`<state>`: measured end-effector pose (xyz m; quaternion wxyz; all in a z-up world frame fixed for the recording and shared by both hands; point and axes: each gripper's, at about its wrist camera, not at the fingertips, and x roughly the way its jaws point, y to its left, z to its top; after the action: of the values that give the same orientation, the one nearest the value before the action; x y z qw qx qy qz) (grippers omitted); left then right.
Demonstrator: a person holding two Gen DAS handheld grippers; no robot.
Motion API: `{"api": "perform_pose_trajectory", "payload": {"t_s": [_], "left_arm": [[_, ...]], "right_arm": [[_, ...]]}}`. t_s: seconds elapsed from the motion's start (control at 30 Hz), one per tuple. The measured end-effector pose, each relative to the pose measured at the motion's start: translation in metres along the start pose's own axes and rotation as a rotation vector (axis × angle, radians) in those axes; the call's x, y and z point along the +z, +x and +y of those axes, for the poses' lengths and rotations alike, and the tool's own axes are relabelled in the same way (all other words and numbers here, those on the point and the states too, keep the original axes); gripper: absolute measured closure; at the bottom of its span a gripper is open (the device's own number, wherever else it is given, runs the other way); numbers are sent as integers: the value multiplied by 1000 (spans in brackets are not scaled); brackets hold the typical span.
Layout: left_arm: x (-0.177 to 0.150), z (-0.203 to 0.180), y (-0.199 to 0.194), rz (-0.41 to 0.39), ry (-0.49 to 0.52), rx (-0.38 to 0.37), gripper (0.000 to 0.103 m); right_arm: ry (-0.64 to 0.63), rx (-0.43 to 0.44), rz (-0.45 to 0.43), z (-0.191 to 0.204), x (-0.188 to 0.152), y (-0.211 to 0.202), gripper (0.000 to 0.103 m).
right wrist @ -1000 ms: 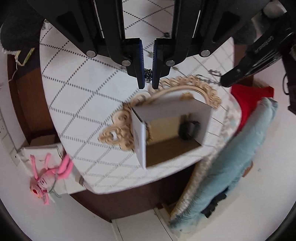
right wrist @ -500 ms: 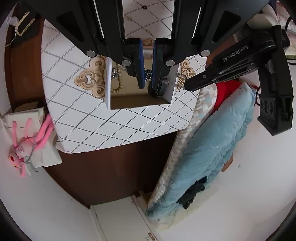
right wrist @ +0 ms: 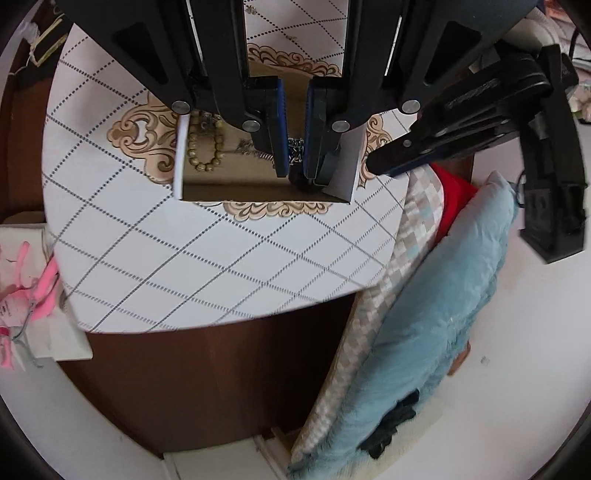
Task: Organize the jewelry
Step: 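Lower the necklace into the box with the left tool while the right tool releases the chain inside, then withdraw both open tools from the box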
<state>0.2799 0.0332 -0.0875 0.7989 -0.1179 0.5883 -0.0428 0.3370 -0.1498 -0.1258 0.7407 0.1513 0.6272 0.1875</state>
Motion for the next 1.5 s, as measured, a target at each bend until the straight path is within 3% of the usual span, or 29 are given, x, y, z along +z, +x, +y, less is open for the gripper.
{"api": "perform_pose_trajectory", "payload": {"t_s": [0.07,0.13,0.2,0.33,0.4,0.47,0.67,0.87,1.5], "left_arm": [[-2,4,-1,-21,5,52,14],[-5,6,-1,-41,26,114,5],[-10,9,-1,-67,37,153,2],[-30,10,0,-129,57,216,0],[-39,10,4,-140,65,237,0],[-50,9,9,-148,82,251,0],[-72,7,24,-124,89,246,0],[-81,6,20,-142,73,241,0],[-123,-15,-75,-299,84,176,0]], "right_arm": [[-2,-44,25,-1,2,8,94],[-21,-115,6,-2,0,7,85],[-44,-187,-21,-3,-4,4,46],[-85,-354,-74,-6,-26,-3,38],[-89,-414,-79,-10,-37,-4,14],[-90,-469,-78,-15,-55,1,0],[-95,-526,-76,-26,-85,16,0],[-81,-521,-107,-25,-94,13,0],[-86,-527,-342,12,-144,-89,0]]}}
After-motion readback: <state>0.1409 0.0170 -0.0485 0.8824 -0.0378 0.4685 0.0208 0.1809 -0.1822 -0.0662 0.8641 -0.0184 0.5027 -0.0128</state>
